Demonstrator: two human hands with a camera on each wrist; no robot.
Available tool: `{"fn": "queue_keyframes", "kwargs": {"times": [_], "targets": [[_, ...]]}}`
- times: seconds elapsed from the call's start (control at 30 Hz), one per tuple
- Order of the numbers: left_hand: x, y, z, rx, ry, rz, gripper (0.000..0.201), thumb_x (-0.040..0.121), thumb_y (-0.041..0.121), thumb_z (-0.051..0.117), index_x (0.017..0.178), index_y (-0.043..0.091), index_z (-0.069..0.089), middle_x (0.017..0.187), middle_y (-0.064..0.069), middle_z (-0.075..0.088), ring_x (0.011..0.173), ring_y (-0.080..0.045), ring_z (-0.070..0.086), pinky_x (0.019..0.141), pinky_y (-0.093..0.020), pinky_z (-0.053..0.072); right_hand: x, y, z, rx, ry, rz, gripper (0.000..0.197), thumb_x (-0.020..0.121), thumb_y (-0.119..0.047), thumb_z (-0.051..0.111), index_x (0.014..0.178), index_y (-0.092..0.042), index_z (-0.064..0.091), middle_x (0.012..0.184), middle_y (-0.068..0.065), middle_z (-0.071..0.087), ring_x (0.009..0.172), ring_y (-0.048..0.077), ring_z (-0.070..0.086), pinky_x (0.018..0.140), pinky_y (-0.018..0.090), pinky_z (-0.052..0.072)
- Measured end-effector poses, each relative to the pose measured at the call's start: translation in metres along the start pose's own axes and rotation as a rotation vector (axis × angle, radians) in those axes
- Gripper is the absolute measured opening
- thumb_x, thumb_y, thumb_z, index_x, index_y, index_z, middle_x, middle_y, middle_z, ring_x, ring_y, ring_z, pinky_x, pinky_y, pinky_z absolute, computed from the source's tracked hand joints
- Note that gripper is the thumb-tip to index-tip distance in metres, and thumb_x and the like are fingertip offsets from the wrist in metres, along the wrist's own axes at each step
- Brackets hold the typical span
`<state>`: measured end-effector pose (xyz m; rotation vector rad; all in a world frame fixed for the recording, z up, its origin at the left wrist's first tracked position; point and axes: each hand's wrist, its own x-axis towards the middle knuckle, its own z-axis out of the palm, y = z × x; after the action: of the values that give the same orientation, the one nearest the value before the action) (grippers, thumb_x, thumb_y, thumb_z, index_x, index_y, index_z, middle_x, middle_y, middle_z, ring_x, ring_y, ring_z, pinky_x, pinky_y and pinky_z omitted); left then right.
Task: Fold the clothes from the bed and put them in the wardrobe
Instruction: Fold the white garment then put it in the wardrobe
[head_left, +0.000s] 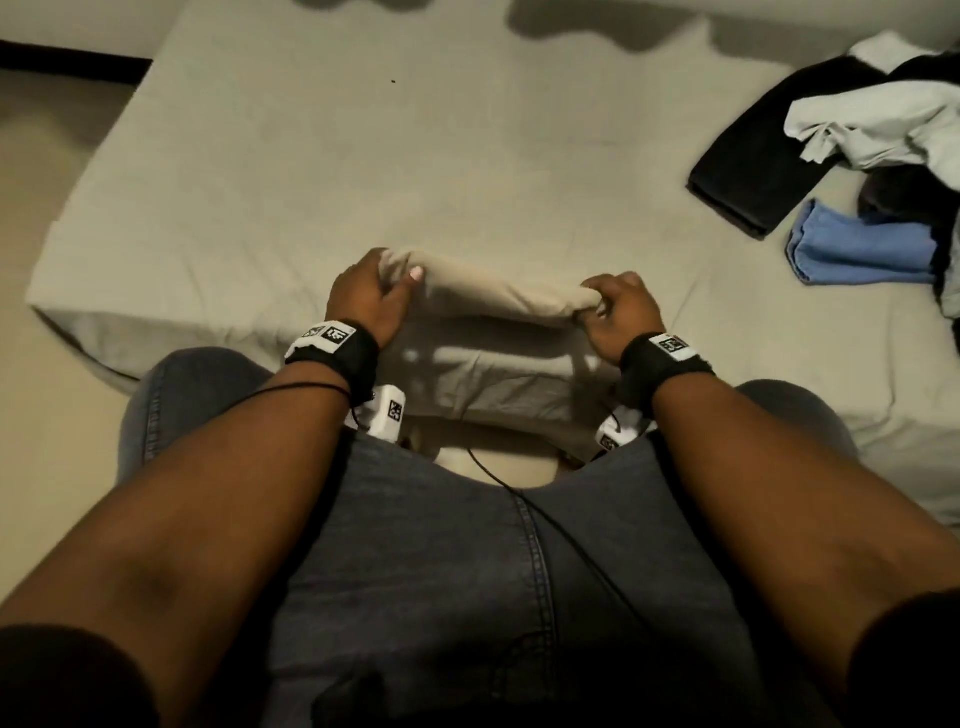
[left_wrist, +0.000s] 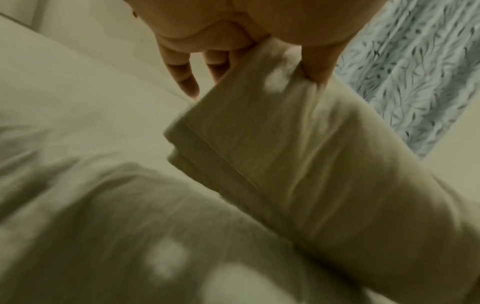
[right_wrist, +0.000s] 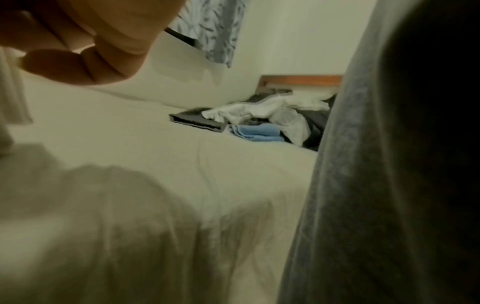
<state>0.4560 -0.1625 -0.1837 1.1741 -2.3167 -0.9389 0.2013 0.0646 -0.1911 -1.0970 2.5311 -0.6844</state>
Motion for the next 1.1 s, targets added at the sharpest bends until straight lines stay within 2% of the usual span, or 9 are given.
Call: {"fn": "queue_keyframes", "kwargs": {"times": [0.07, 0.17, 0.27, 0.43, 0.5, 0.67, 0.83, 1.0, 1.1], "targets": [[0.002, 0.009, -0.005, -0.231, 0.107, -0.025, 0.042, 0.098, 0.048, 0.055, 0.124, 0.016, 0.066, 0.121, 0.001, 0.069, 0.113, -0.015, 0.061, 0.095, -0.018, 0.044, 0.001, 0.000, -0.018, 0.238, 0.062, 0.036, 0.024, 0.086, -0.024, 0.075, 0.108, -0.017, 0.073, 0.125, 0.007, 0.050, 0.116, 0.021, 0.053, 0.104, 0.022, 0.042], [0.007, 0.019, -0.005, -0.365, 0.119, -0.086, 0.037, 0.106, 0.038, 0.049, 0.129, 0.015, 0.065, 0.119, 0.009, 0.063, 0.109, 0.001, 0.055, 0.085, 0.000, 0.036, -0.003, -0.007, -0.040, 0.721, 0.016, 0.075, 0.013, 0.093, -0.027, 0.065, 0.087, -0.016, 0.065, 0.091, -0.009, 0.065, 0.084, 0.009, 0.059, 0.076, 0.020, 0.046], [0.012, 0.021, 0.005, -0.290, -0.001, -0.174, 0.047, 0.107, 0.048, 0.040, 0.120, 0.013, 0.068, 0.112, 0.000, 0.067, 0.105, -0.015, 0.061, 0.081, -0.018, 0.039, 0.003, -0.001, -0.038, 0.803, 0.007, 0.130, 0.021, 0.097, -0.031, 0.059, 0.082, -0.017, 0.065, 0.075, -0.008, 0.068, 0.072, 0.010, 0.062, 0.072, 0.029, 0.049], [0.036, -0.002, 0.026, -0.140, -0.151, -0.425, 0.046, 0.106, 0.049, 0.039, 0.124, 0.014, 0.064, 0.115, -0.001, 0.062, 0.110, -0.021, 0.059, 0.086, -0.023, 0.036, 0.019, 0.026, -0.007, 0.484, 0.111, 0.359, 0.038, 0.105, -0.044, 0.046, 0.111, -0.013, 0.067, 0.108, 0.005, 0.067, 0.102, 0.024, 0.062, 0.087, 0.027, 0.042], [0.042, -0.015, 0.033, 0.019, -0.312, -0.479, 0.055, 0.106, 0.051, 0.035, 0.118, 0.008, 0.067, 0.118, -0.011, 0.067, 0.113, -0.029, 0.062, 0.085, -0.029, 0.038, 0.023, 0.038, 0.001, 0.366, -0.013, 0.506, 0.050, 0.103, -0.055, 0.038, 0.110, -0.013, 0.065, 0.111, 0.011, 0.065, 0.110, 0.031, 0.062, 0.087, 0.027, 0.038], [0.031, -0.019, 0.049, 0.231, -0.492, -0.500, 0.076, 0.095, 0.069, 0.045, 0.120, 0.001, 0.068, 0.130, -0.023, 0.063, 0.118, -0.038, 0.059, 0.085, -0.032, 0.038, 0.014, 0.042, 0.020, 0.330, -0.257, 0.693, 0.106, 0.052, -0.074, 0.078, 0.133, -0.008, 0.060, 0.126, 0.007, 0.066, 0.112, 0.030, 0.065, 0.098, 0.035, 0.050], [0.030, -0.014, 0.056, 0.159, -0.473, -0.481, 0.086, 0.087, 0.068, 0.058, 0.141, 0.001, 0.054, 0.148, -0.020, 0.052, 0.132, -0.035, 0.052, 0.109, -0.038, 0.041, 0.020, 0.028, 0.019, 0.382, -0.179, 0.645, 0.041, 0.078, -0.030, 0.078, 0.113, -0.013, 0.062, 0.105, 0.007, 0.066, 0.094, 0.029, 0.064, 0.080, 0.031, 0.049], [0.039, -0.010, 0.049, -0.076, -0.205, -0.345, 0.045, 0.085, 0.053, 0.066, 0.084, 0.009, 0.063, 0.085, -0.014, 0.067, 0.082, -0.034, 0.065, 0.079, -0.044, 0.054, 0.031, 0.011, 0.005, 0.482, 0.039, 0.553, 0.030, 0.076, -0.023, 0.073, 0.095, -0.011, 0.053, 0.080, 0.008, 0.062, 0.075, 0.028, 0.062, 0.073, 0.045, 0.057], [0.035, -0.004, 0.042, -0.061, -0.252, -0.402, 0.042, 0.081, 0.049, 0.071, 0.068, 0.012, 0.055, 0.075, -0.012, 0.061, 0.083, -0.041, 0.066, 0.071, -0.044, 0.051, 0.027, 0.013, -0.002, 0.476, 0.076, 0.587, 0.039, 0.071, -0.027, 0.071, 0.105, -0.018, 0.055, 0.094, 0.007, 0.066, 0.088, 0.030, 0.066, 0.084, 0.047, 0.059]]}}
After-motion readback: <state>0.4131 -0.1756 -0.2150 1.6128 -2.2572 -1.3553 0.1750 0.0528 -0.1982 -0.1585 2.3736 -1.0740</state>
